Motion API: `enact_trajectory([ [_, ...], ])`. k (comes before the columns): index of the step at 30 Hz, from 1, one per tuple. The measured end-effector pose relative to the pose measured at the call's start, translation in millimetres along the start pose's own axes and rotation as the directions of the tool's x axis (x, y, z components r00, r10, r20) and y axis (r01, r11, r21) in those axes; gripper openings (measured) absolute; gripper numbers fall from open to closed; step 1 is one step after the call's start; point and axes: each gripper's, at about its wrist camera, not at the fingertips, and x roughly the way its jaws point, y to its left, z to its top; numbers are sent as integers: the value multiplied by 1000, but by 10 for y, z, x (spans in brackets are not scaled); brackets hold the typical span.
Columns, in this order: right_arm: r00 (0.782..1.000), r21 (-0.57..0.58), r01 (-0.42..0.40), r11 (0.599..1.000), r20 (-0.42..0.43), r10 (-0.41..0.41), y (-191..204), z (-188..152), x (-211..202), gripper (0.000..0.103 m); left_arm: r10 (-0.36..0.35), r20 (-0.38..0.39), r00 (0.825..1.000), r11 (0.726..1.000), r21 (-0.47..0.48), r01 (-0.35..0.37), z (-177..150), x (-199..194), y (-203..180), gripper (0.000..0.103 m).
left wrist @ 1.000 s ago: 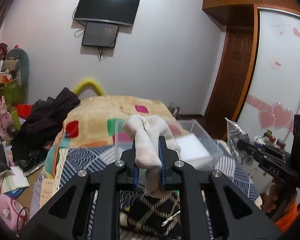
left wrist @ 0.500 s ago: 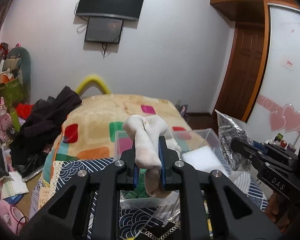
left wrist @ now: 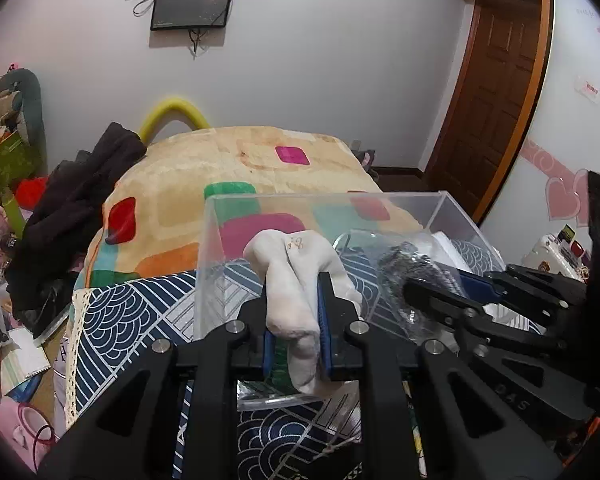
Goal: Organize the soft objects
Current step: 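Lower the white cloth into the box with the left tool while the right tool drops the scrubber bag in, then grasp the floral scrunchie with the right tool while the left tool grasps the black chain bag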
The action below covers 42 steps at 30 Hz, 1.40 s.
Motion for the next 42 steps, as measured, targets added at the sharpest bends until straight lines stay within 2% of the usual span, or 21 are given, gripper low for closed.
enact_trajectory([
  [1, 1000, 3, 2, 1000, -9, -2, -14, 6, 11, 20, -2, -7, 1000, 1000, 2, 2, -2, 8, -3, 21],
  [5, 998, -4, 8, 1000, -58, -9, -23, 10, 82, 23, -4, -26, 1000, 1000, -2, 4, -16, 18, 4, 41],
  [7, 997, -6, 7, 1000, -76, -7, -15, 18, 115, 30, 4, -15, 1000, 1000, 4, -4, -30, -26, -1, 46],
  [8, 997, -1, 4, 1000, -81, -4, -16, 7, 109, 38, 7, -10, 1000, 1000, 10, -7, -36, -43, -9, 48],
  [10, 997, 5, 2, 1000, -81, -2, -39, 11, 101, 48, 14, 4, 1000, 1000, 24, -14, -41, -103, -24, 54],
  [12, 999, 12, 8, 1000, -54, -8, -58, 6, 23, 50, 18, 26, 999, 999, 31, -19, -41, -188, -36, 61],
  [15, 1000, 21, 12, 1000, -14, -12, -86, 23, -130, 51, 11, 60, 998, 999, 33, -13, -28, -338, -50, 67],
  [19, 999, 25, 15, 1000, 38, -16, -102, 61, -342, 59, -1, 112, 994, 999, 41, -3, -31, -606, -76, 73],
  [21, 997, 22, 20, 1000, 74, -21, -97, 65, -463, 62, 4, 135, 991, 999, 47, -10, -40, -717, -88, 84],
  [23, 994, 20, 22, 1000, 106, -24, -85, 62, -575, 62, 7, 160, 987, 998, 56, -16, -73, -835, -102, 88],
  [27, 990, 8, 21, 1000, 139, -22, -38, 11, -712, 63, 20, 181, 983, 996, 76, -35, -201, -991, -136, 95],
  [33, 991, 1, 26, 1000, 132, -26, 29, -177, -763, 64, 13, 144, 989, 999, 48, -20, -452, -1029, -88, 96],
  [38, 997, 9, 10, 1000, 75, -10, 81, -362, -653, 65, -9, 47, 999, 1000, 25, 8, -725, -868, -43, 96],
  [42, 1000, -1, -1, 1000, 28, 1, 149, -517, -558, 65, -19, -17, 1000, 1000, 10, 19, -916, -725, -20, 96],
])
